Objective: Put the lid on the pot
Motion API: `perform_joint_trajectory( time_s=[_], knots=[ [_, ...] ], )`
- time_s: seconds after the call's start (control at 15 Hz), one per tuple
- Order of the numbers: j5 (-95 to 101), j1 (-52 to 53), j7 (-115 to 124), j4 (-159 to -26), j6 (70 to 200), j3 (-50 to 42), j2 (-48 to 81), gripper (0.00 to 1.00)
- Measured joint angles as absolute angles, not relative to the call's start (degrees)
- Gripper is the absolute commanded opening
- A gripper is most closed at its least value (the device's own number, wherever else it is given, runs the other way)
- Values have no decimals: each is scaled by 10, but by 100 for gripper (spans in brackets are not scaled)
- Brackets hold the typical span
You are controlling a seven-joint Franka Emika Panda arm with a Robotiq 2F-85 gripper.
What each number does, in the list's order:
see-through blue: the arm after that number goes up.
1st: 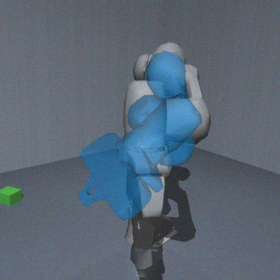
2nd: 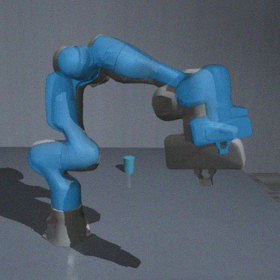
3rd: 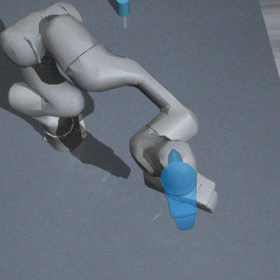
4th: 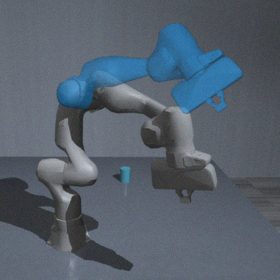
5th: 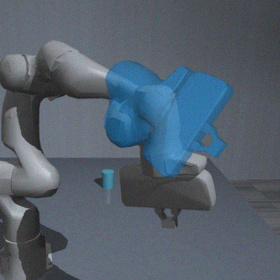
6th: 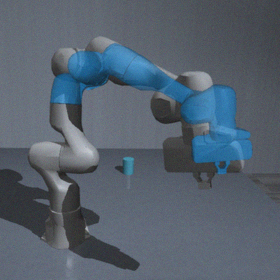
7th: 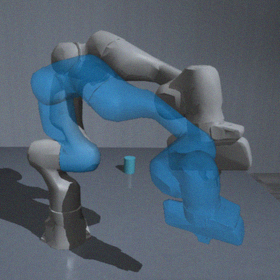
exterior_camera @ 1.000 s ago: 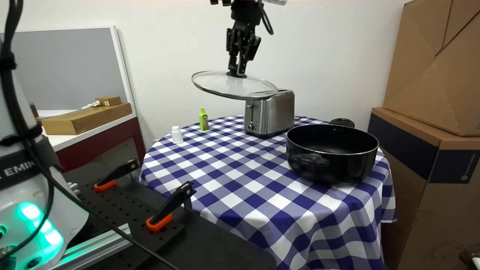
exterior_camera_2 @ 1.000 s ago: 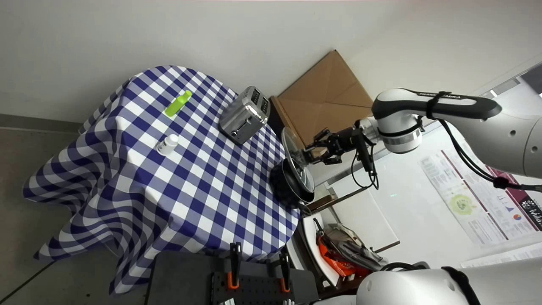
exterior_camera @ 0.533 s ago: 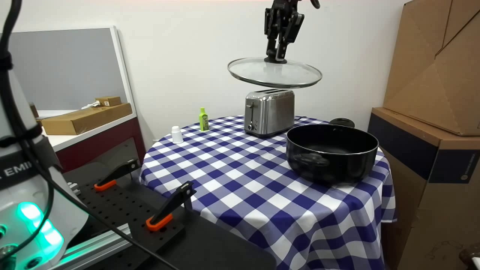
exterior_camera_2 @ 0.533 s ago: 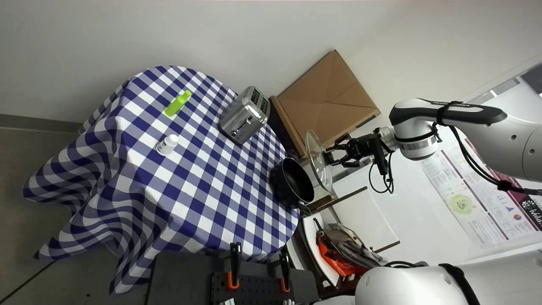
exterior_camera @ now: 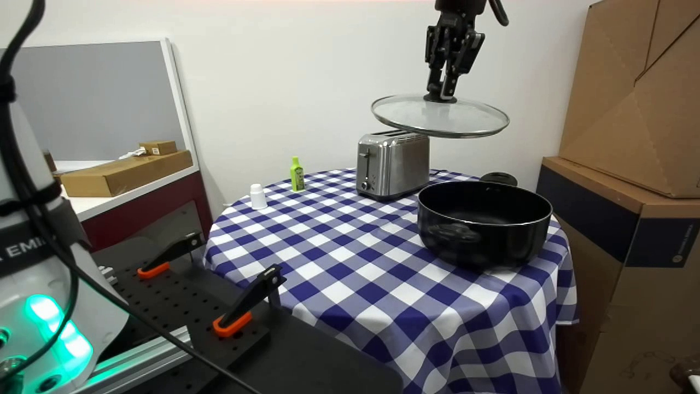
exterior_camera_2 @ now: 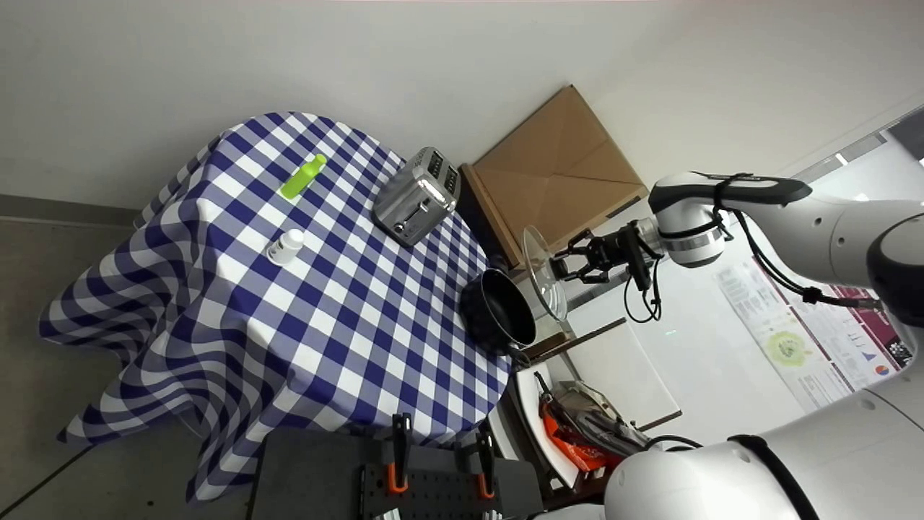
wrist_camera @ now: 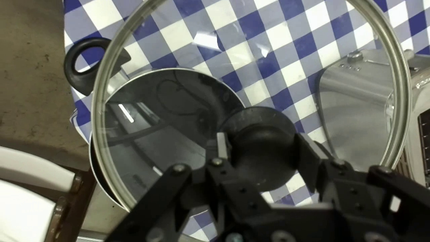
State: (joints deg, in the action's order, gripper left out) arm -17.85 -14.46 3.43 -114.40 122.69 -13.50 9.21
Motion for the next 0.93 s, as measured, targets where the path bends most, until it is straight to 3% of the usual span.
perform_joint_trajectory(
  time_s=[0.93],
  knots=[
    [-234,-226,41,-1050,1195,-146,225,25]
  ],
)
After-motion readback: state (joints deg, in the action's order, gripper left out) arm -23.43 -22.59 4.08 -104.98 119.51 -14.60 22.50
